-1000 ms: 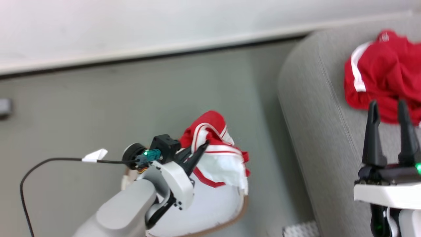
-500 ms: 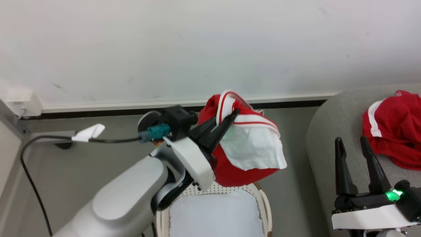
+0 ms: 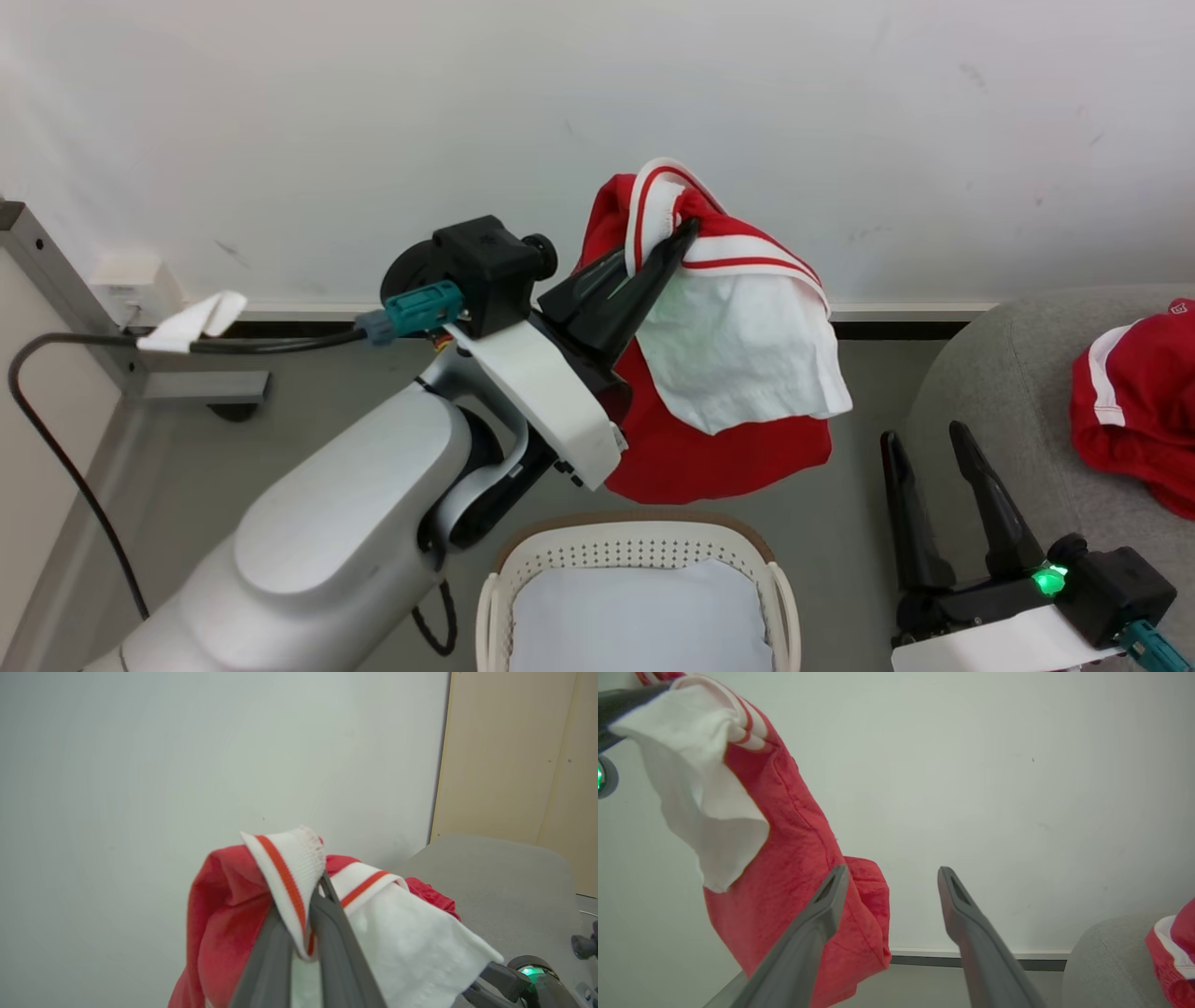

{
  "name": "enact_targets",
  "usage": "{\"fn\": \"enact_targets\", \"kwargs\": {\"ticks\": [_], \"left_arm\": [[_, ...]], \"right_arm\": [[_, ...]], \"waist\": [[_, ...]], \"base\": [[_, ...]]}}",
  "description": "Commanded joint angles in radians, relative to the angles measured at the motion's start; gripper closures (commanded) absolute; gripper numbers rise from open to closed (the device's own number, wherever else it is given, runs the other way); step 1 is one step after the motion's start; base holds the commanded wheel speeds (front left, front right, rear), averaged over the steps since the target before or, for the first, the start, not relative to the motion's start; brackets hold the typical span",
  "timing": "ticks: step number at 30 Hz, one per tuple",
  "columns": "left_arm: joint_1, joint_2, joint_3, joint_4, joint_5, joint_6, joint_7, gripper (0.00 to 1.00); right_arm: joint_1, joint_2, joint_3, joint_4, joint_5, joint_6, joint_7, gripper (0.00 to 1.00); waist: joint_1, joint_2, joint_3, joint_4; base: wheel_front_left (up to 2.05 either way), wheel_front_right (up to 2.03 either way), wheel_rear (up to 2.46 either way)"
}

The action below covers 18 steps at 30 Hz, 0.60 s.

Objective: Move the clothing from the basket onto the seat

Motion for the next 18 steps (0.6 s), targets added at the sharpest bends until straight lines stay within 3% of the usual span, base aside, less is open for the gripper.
{"fn": "enact_targets", "kwargs": {"ticks": [1, 11, 18], "left_arm": [[0.008, 0.000, 0.004, -0.002, -0.010, 0.002, -0.004, 1.00], [0.039, -0.013, -0.022, 0.020, -0.015, -0.004, -0.019, 1.00], [0.064, -0.047, -0.068, 0.031, -0.011, -0.014, -0.018, 1.00]], "right_arm": [[0.010, -0.002, 0.004, 0.006, 0.001, -0.002, -0.002, 0.00], [-0.037, -0.002, 0.084, 0.059, -0.057, -0.002, 0.005, 0.00], [-0.102, -0.032, 0.124, 0.112, -0.062, -0.002, 0.101, 0.00]], "waist": [[0.0002, 0.0000, -0.002, 0.004], [0.0002, 0.0000, -0.020, 0.026], [0.0002, 0.0000, -0.040, 0.070]], "base": [[0.00, 0.00, 0.00], [0.00, 0.00, 0.00], [0.00, 0.00, 0.00]]}}
